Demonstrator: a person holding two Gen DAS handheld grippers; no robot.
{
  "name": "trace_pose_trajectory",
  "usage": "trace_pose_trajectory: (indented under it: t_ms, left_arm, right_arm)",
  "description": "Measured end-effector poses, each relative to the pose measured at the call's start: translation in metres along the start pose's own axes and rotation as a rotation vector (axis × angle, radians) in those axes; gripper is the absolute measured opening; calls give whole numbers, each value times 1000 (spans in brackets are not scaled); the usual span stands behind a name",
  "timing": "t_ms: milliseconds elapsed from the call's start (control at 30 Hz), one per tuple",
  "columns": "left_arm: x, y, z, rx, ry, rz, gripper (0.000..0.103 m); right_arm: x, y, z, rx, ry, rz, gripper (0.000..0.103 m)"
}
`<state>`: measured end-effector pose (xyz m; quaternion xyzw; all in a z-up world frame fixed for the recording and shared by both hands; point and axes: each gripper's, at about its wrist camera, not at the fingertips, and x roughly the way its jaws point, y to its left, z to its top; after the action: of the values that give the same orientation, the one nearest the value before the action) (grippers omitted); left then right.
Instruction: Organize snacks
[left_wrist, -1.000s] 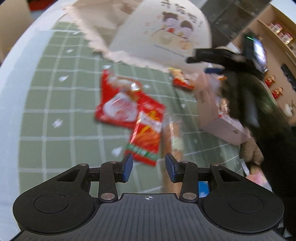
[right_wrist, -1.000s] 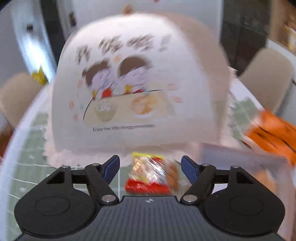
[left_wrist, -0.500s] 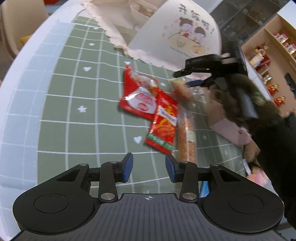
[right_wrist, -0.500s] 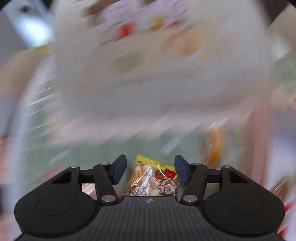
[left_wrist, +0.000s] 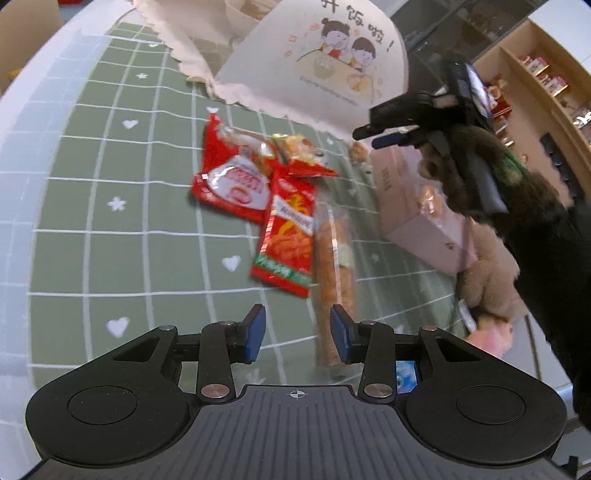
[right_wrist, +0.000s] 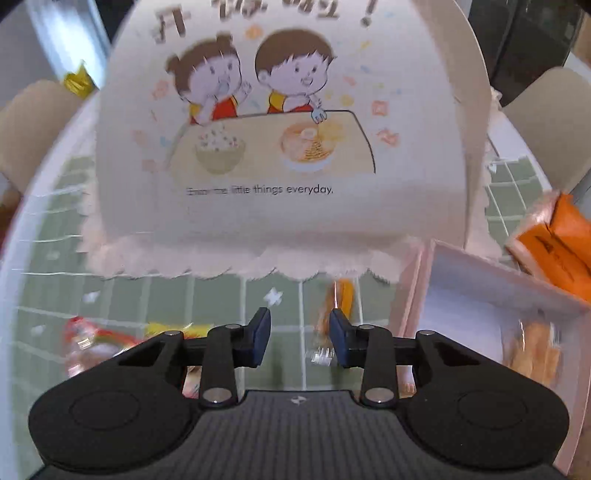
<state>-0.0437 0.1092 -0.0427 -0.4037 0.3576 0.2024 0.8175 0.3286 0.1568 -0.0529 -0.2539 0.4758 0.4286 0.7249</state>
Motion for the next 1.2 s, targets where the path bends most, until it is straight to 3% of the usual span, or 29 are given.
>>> trace_pose_trajectory:
  t_ms: [167,200,367,567,667,767,867,1000,1200]
  left_arm:
    - [-10,15,-4,-23,-6,34,43]
    - [-10,16,-4,-24,-2,38,43]
    - [-3,12,-2,6,31,37,43]
    - [15,-10,10,108,69,11,43]
    - [27,-22,20,156,81,-2,43]
    - [41,-38,28,216,79,-19,43]
    - [52,-42,40,221,25,46,43]
    - [71,-32,60,186,4,136,43]
    - [93,-52,61,309,83,116,43]
  right_arm:
    - [41,17,4,-83,59,-189,27]
    - [44,18,2,-82,70,-189,21]
    - [13,29,-40,-53,78,0,19]
    - [-44,26,-140,17,89,174,19]
    - [-73,11,-179,84,69,171,19]
    - [-98,-9,-216,141,35,90,19]
    - [-116,-25,-249,169,4,26,24]
    - [-142,-33,-287,221,-44,16,59]
    - [-154,-24,-334,326,-33,49,62]
